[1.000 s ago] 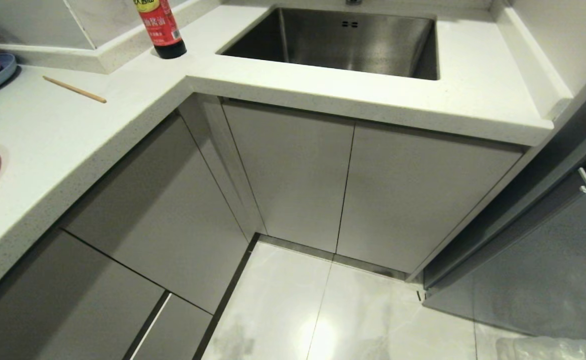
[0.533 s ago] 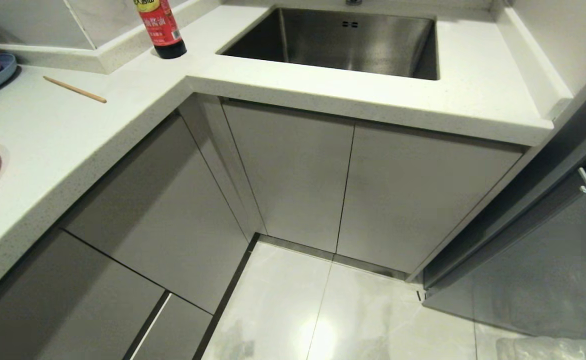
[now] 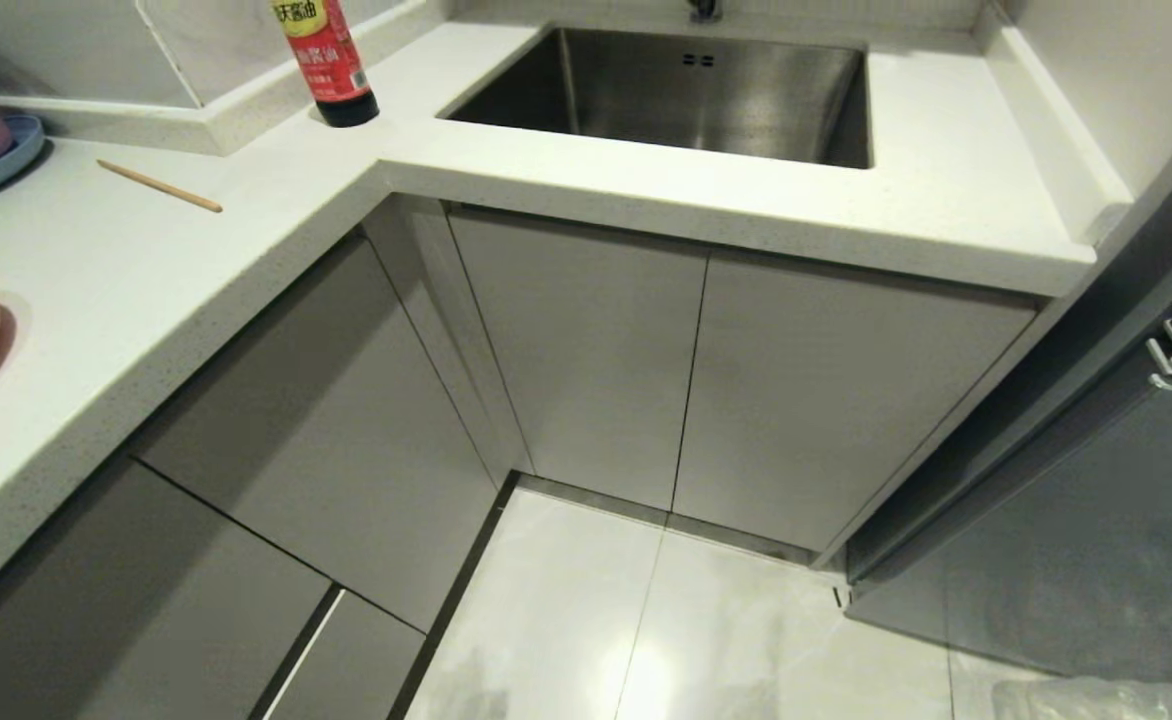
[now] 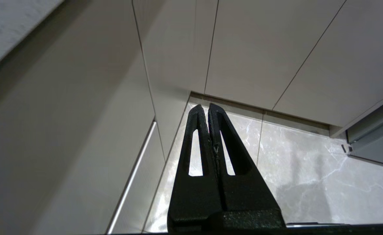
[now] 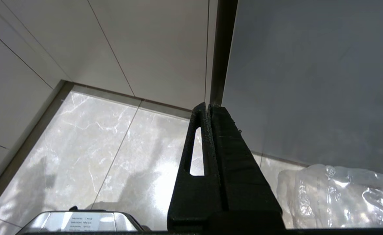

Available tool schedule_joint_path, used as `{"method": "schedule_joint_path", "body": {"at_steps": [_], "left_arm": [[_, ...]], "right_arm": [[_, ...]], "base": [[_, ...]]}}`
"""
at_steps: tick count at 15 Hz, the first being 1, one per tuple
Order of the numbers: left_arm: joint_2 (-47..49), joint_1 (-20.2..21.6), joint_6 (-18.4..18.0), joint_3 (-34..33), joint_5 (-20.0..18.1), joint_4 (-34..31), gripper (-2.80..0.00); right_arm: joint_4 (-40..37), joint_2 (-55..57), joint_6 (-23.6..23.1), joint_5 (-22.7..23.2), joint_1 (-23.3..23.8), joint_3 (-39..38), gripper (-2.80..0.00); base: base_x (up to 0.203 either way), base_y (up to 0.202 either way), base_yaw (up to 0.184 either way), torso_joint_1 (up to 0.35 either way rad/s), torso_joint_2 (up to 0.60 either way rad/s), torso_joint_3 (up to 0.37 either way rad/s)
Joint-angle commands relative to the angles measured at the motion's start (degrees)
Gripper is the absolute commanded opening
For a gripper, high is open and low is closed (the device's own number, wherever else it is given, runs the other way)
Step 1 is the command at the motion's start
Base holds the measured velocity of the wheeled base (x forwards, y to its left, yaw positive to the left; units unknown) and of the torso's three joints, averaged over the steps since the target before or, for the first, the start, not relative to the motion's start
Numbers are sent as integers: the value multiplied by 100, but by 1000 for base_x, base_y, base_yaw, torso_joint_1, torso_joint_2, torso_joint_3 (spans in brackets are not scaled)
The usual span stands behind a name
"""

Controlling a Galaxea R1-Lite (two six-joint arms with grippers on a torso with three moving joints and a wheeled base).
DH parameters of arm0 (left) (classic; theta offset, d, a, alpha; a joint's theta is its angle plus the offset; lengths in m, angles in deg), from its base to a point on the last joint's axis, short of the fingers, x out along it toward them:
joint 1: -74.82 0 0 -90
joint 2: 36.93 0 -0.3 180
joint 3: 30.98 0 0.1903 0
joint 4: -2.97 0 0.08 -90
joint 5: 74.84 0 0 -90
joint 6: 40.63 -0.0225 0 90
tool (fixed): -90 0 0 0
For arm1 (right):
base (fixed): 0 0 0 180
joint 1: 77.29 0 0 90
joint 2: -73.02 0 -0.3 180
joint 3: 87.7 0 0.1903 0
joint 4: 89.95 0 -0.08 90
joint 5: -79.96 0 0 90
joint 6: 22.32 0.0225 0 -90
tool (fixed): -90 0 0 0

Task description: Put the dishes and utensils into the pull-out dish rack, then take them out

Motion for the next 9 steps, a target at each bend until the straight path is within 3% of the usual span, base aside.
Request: {"method": "schedule_joint_path", "body": {"at_steps": [1, 9], "left_arm": [[16, 0, -19, -9, 0, -6, -280], [19, 0, -39, -9, -9, -6, -280]], "right_arm": [[-1, 3, 0, 2, -3, 1, -280], [-1, -4, 0, 2, -4, 0, -280]], "base": [[0, 0, 0, 2, 2, 156], [0, 0, 0, 3, 0, 202]]}}
